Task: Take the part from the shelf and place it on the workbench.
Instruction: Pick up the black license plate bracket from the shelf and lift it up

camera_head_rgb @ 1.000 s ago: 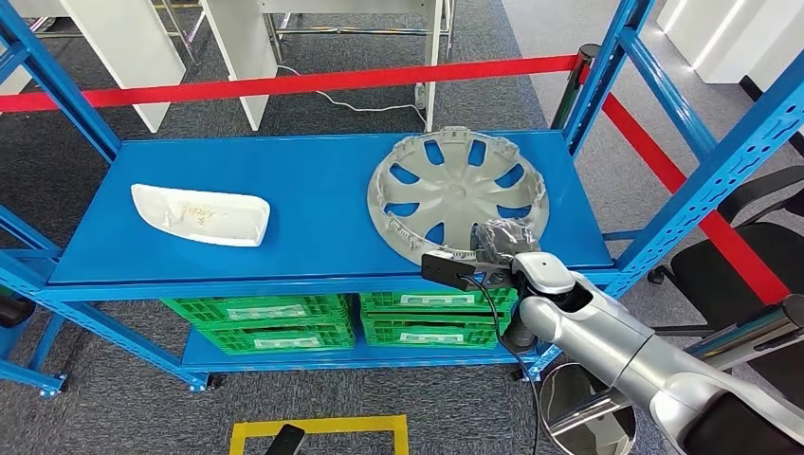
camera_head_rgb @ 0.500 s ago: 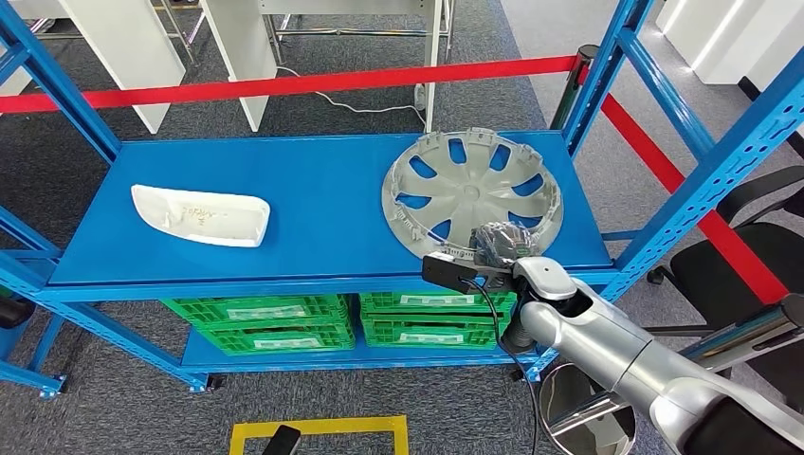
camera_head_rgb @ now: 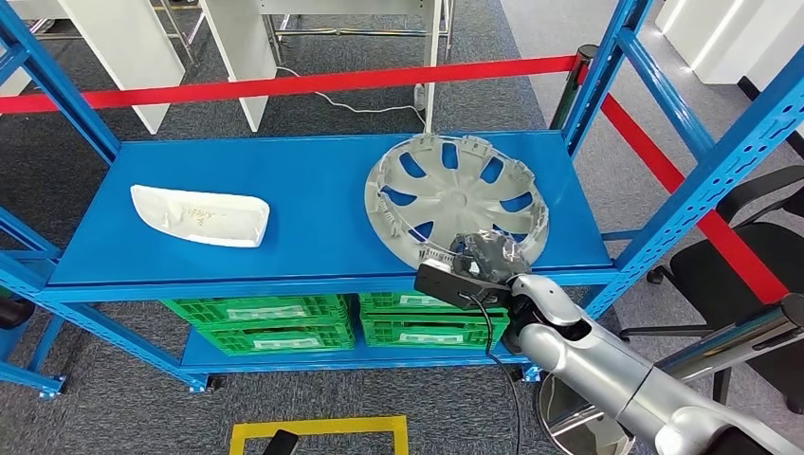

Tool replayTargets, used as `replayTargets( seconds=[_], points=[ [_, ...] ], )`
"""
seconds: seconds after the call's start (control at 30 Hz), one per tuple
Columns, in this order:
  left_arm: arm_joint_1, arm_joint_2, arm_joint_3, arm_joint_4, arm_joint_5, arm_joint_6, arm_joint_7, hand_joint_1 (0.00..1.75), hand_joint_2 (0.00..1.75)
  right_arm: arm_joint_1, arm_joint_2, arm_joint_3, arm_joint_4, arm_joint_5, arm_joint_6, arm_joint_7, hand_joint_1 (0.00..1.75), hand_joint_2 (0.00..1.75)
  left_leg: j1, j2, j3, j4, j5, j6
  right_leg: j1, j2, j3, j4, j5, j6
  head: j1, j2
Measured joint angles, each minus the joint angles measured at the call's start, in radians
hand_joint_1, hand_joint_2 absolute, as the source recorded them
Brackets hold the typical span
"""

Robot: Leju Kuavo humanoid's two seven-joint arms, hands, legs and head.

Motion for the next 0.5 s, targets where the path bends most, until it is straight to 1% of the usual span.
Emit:
replayTargets(
  seconds=[0.1,0.23,0.37,0.43,0.5],
  points=[
    [0.003,0.002,0.002,0.0,0.005,0.011,-0.011,0.0,0.0,0.025,0.0,-0.023,-0.061,-0.025,-0.035,-0.036,1.75,1.75,0.0,0.0,0.0,0.0,0.0,0.0,0.0,0.0,0.0,0.0,0.0,0.0,0.0,0.0],
    [0.006,0.003,0.003,0.0,0.009,0.016,-0.021,0.0,0.0,0.052,0.0,-0.048,-0.138,-0.035,-0.047,-0.057,1.75,1.75,0.0,0.0,0.0,0.0,0.0,0.0,0.0,0.0,0.0,0.0,0.0,0.0,0.0,0.0],
    [0.009,0.003,0.003,0.0,0.015,0.027,-0.037,0.0,0.0,0.081,0.0,-0.069,-0.217,-0.047,-0.067,-0.102,1.75,1.75,0.0,0.0,0.0,0.0,0.0,0.0,0.0,0.0,0.0,0.0,0.0,0.0,0.0,0.0],
    [0.011,0.003,0.004,0.0,0.017,0.034,-0.047,0.0,0.0,0.1,0.0,-0.077,-0.261,-0.071,-0.084,-0.136,1.75,1.75,0.0,0.0,0.0,0.0,0.0,0.0,0.0,0.0,0.0,0.0,0.0,0.0,0.0,0.0],
    [0.014,0.003,0.004,0.0,0.021,0.047,-0.064,0.0,0.0,0.126,0.0,-0.088,-0.311,-0.123,-0.111,-0.192,1.75,1.75,0.0,0.0,0.0,0.0,0.0,0.0,0.0,0.0,0.0,0.0,-0.001,0.001,0.0,0.0]
  ],
)
